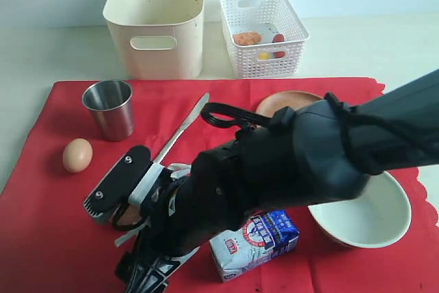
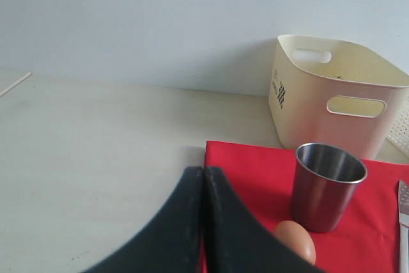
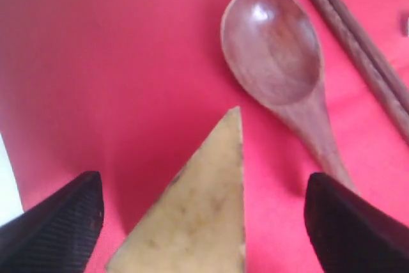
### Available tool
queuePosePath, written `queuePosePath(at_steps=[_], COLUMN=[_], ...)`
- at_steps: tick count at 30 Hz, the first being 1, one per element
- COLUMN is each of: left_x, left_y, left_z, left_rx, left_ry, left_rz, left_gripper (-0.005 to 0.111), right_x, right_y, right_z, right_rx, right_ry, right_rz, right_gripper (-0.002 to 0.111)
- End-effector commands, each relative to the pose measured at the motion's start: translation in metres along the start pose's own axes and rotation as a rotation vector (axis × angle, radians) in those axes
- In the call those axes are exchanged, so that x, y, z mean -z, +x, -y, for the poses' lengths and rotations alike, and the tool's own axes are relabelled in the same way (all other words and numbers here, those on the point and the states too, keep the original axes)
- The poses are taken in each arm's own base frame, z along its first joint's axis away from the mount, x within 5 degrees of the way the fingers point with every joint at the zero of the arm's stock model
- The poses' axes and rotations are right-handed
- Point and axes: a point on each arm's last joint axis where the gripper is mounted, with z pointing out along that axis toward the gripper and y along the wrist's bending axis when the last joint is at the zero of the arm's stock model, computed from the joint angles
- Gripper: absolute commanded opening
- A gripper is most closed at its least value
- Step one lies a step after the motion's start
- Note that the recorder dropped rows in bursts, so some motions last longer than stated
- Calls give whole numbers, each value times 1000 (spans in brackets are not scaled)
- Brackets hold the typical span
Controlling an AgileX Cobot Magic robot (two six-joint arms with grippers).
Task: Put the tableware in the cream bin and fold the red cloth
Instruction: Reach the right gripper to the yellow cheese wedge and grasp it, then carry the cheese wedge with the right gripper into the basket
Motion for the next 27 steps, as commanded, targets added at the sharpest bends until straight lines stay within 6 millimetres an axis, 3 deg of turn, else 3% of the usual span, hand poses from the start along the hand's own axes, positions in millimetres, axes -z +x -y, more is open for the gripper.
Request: queuePosePath(at_steps=[1,5,14,19,27], left_x=[1,1,1,1,1], left_y=[-1,-1,-1,-1,-1], left_z=[0,0,0,0,0], left_rx=[5,5,5,5,5], left_ry=[1,1,1,1,1], left_rz=[10,10,10,10,10], left_gripper=[3,3,3,3,3], right_x=[-5,-5,-5,8,61], right_y=[-5,-4,-1,-7,-29], right_z=[0,-1,-1,-3,-4], right_rx=[27,35,79,74,98], right_ry=[-3,-9,-16,-16,2], right_rz=[-5,-17,-58,-20,134], right_gripper=[80,69,23,1,0])
